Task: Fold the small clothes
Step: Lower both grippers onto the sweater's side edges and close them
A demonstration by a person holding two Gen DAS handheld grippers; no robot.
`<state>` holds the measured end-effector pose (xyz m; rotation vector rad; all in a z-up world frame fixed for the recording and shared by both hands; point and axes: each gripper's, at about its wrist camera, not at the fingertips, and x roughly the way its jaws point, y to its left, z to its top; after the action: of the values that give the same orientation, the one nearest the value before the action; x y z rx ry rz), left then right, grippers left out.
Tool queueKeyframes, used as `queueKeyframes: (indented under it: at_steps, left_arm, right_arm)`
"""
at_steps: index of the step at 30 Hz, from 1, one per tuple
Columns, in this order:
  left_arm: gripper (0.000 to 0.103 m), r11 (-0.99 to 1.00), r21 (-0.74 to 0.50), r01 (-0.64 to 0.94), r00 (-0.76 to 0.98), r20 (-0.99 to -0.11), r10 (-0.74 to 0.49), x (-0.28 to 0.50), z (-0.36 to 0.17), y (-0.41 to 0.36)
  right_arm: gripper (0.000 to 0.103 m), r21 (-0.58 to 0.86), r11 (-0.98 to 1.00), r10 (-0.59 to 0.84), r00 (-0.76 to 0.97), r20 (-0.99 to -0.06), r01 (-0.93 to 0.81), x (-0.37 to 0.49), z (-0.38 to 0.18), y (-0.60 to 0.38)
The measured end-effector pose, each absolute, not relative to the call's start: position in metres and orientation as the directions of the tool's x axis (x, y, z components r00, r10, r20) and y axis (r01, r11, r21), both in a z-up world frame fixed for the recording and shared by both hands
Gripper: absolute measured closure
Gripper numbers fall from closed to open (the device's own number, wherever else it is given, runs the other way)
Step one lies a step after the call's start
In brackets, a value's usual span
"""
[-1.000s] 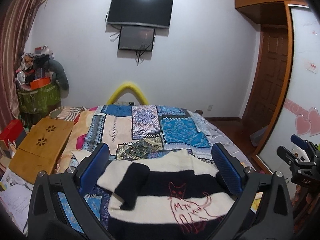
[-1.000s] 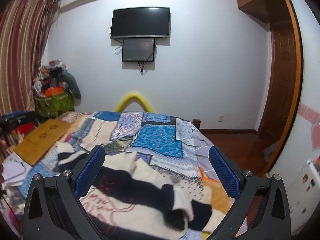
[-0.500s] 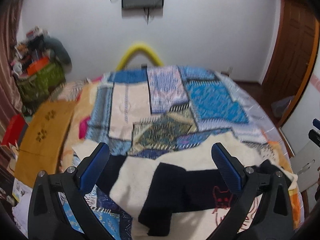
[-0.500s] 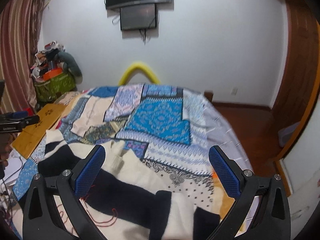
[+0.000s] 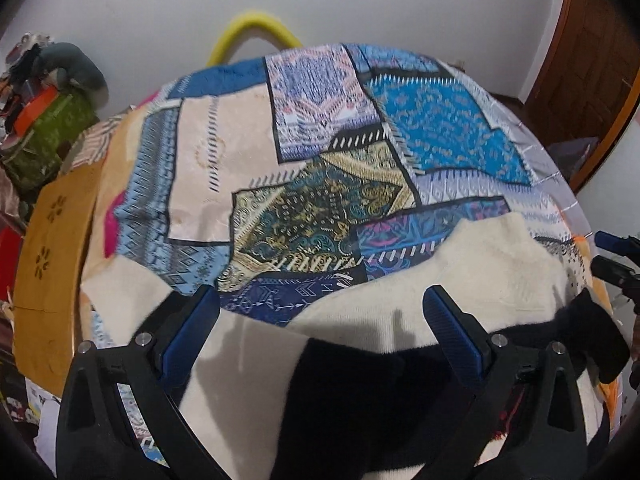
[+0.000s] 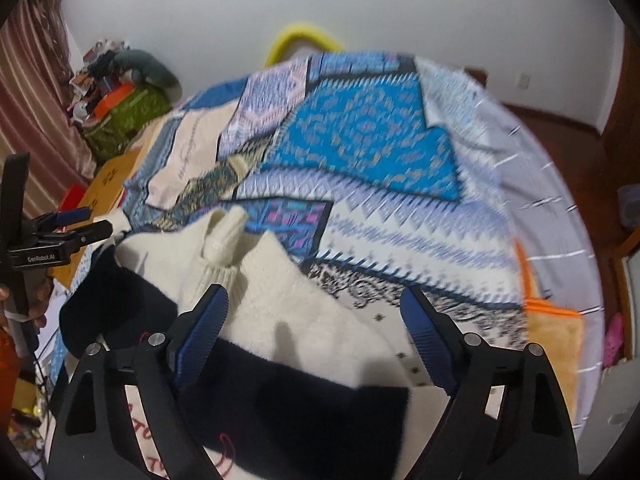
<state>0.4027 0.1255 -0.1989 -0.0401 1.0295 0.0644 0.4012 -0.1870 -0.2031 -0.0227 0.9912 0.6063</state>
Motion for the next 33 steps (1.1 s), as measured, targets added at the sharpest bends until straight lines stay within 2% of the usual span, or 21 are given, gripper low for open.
queueKeyframes:
  at_steps: [6,8,10,12,14,17,24,33]
  left_arm:
    - [0.003,0.998,-0.001,-0.055,0.467,-0.884,0.025,0.415,-0.223,0.12]
    - [0.003,0.998,0.001,-0.056,0.461,-0.887,0.027,0.416,-0.226,0.12]
    - [0.003,0.998,0.007,-0.06,0.462,-0.886,0.034,0.415,-0.227,0.121]
    - [0.003,0.998,0.009,-0.067,0.475,-0.879,0.04,0.413,-0.224,0.125]
    - [0.003,0.997,0.007,-0.081,0.492,-0.87,0.046,0.409,-0.217,0.132]
    - [0.003,0.993,0.01,-0.114,0.515,-0.854,0.068,0.403,-0.205,0.147]
    - [0.003,0.971,0.026,-0.237,0.527,-0.836,0.151,0.379,-0.191,0.206]
    - [0.003,0.9,0.0,-0.435,0.444,-0.87,0.214,0.343,-0.22,0.292]
  right_arm:
    - [0.03,0.255,0.822,0.453,0.313,-0.835,-0.509,0.416,-0.234,-0.169]
    - [0.04,0.267,0.822,0.447,0.282,-0.849,-0.503,0.42,-0.244,-0.165]
    - [0.04,0.278,0.821,0.452,0.27,-0.85,-0.498,0.423,-0.251,-0.164]
    - [0.046,0.29,0.819,0.464,0.274,-0.842,-0.495,0.425,-0.253,-0.165]
    - [0.075,0.307,0.805,0.484,0.264,-0.834,-0.507,0.424,-0.253,-0.165]
    - [0.088,0.294,0.801,0.48,0.265,-0.836,-0.522,0.423,-0.252,-0.163]
    - [0.092,0.187,0.839,0.403,0.352,-0.845,-0.511,0.43,-0.244,-0.159]
    - [0.092,0.15,0.887,0.343,0.406,-0.847,-0.436,0.447,-0.243,-0.155]
